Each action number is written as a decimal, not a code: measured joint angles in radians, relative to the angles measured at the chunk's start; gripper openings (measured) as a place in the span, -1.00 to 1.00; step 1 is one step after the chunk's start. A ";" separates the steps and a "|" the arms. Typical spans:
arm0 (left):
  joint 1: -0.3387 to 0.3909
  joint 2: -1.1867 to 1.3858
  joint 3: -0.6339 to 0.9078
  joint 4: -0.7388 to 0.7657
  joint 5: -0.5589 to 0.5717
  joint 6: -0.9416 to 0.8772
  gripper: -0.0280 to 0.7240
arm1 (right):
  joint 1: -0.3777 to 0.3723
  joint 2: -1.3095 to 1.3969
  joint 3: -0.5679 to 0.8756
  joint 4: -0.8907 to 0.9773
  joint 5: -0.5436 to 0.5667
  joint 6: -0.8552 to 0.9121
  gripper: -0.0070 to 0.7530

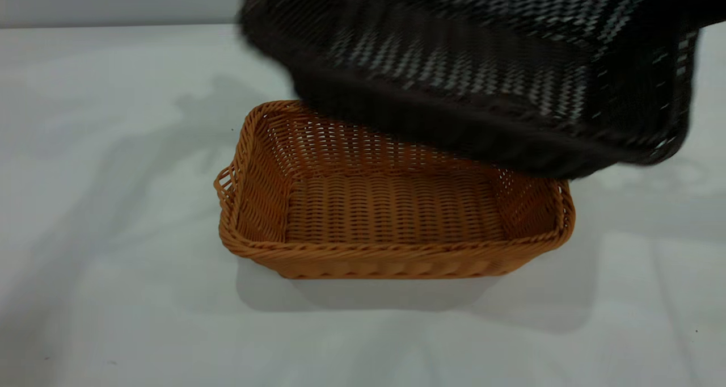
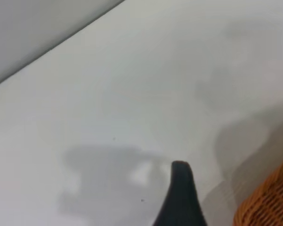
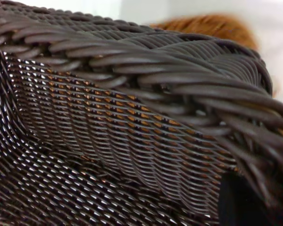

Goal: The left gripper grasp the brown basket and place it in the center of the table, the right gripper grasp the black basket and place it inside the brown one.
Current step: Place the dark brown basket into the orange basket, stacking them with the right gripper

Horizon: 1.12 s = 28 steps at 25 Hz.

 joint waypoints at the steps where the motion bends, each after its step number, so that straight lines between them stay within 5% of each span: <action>1: 0.005 0.000 0.000 0.000 0.002 -0.001 0.44 | 0.035 0.000 0.000 -0.011 -0.005 0.015 -0.77; 9: 0.006 -0.001 0.000 0.000 0.006 -0.001 0.44 | 0.237 0.019 0.000 -0.058 -0.118 0.050 -0.77; 23: 0.006 -0.004 0.000 -0.001 0.011 -0.001 0.44 | 0.240 0.138 -0.002 -0.066 -0.196 0.054 -0.76; 28: 0.006 -0.004 0.000 -0.002 0.014 -0.001 0.44 | 0.240 0.146 -0.002 -0.067 -0.211 0.050 -0.52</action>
